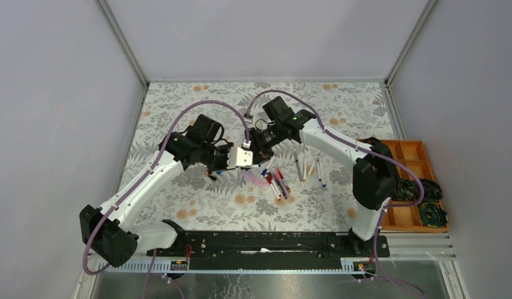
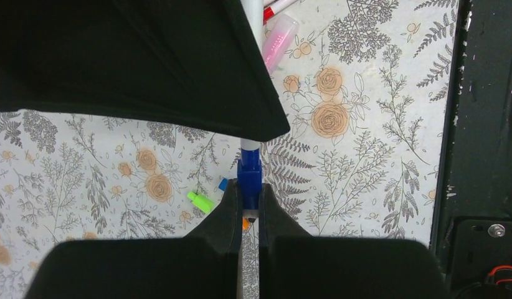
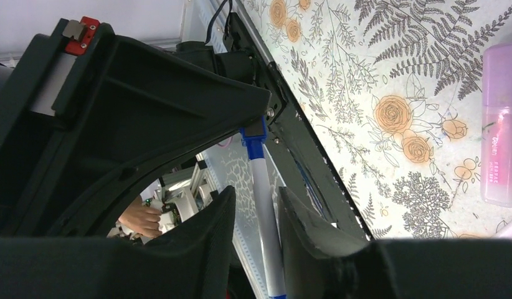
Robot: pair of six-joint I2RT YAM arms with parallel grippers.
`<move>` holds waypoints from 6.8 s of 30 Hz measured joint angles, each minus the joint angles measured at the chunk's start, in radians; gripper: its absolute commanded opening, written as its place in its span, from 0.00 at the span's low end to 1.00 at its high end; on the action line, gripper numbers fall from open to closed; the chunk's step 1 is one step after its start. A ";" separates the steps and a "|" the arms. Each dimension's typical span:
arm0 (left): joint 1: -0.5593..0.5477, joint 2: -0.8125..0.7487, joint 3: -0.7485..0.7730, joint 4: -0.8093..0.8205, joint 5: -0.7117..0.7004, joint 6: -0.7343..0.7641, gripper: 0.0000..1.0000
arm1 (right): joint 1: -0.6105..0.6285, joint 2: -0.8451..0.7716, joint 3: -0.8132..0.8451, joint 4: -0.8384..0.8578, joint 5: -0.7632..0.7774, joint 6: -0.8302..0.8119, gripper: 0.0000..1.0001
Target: Open the pen caps
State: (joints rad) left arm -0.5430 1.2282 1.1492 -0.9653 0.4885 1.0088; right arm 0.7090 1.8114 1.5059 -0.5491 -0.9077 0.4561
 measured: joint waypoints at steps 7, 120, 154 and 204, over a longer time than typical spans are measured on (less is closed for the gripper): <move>0.000 0.002 0.000 -0.018 -0.016 0.028 0.00 | 0.000 0.003 -0.041 0.047 -0.029 -0.003 0.01; 0.438 0.143 0.149 0.139 0.010 -0.443 0.98 | 0.023 0.301 0.083 -0.070 1.147 0.212 0.49; 0.438 0.143 0.151 0.134 0.048 -0.487 0.98 | 0.031 0.447 0.303 -0.066 1.062 0.248 0.00; 0.343 0.292 0.194 0.232 0.414 -0.832 0.00 | 0.076 -0.173 -0.106 0.509 1.061 0.541 0.18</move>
State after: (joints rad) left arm -0.2005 1.5200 1.3434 -0.7338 0.9024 0.1772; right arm 0.7845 1.6386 1.3998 -0.0399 0.1528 0.9966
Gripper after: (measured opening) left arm 0.077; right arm 0.162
